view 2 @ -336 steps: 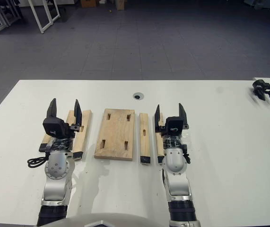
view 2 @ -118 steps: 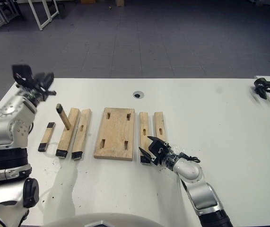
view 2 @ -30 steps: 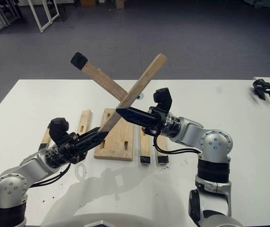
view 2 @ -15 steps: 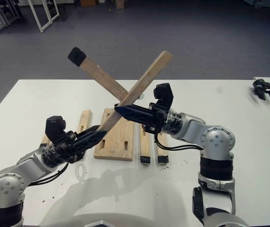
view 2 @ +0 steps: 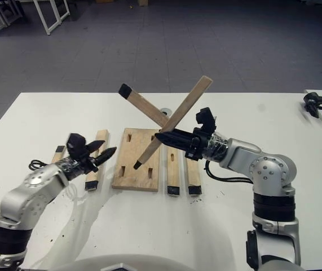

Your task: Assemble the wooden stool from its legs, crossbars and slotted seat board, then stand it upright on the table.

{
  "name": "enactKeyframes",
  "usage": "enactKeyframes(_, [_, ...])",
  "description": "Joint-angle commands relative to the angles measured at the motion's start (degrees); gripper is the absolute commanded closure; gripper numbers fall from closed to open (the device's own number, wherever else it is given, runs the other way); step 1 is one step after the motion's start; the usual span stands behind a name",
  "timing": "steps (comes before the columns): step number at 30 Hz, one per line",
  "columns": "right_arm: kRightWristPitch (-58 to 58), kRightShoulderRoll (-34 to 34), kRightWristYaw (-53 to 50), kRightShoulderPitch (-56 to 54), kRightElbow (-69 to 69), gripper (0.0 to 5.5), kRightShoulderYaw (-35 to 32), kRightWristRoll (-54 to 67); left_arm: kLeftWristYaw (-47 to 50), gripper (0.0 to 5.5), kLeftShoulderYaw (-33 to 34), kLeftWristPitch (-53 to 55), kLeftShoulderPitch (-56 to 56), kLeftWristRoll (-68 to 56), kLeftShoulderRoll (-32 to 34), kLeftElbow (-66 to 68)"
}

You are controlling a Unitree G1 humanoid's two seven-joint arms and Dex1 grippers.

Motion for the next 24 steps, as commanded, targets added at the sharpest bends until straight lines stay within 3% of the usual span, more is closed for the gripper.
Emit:
enactKeyframes(1, [-2.6, 0.2, 0.6, -1.7, 0.7, 3.48, 1.7, -3.8, 1.4, 2.64, -8.8, 1.7, -1.1, 11.4, 0.5, 1.0])
enactKeyframes(13, [-16.3, 1.0, 4.3, -6.2, 8.5, 3.48, 8.3, -20.5, -6.8, 2.64, -17.2, 15.6, 2.4, 23.1, 10.5, -7.0])
enactKeyframes(18, [-24.5, 2.8, 8.2, -9.5, 15.7, 3.49, 13.9, -29.3, -13.8, 2.64, -19.7, 10.0, 4.4, 25.2, 16.5, -8.0])
enactKeyframes(24, [-29.3, 3.7, 13.3, -11.7, 22.4, 3.49, 17.0, -35.3, -18.0, 2.64, -16.2, 2.5, 5.8, 26.9, 22.0, -4.6])
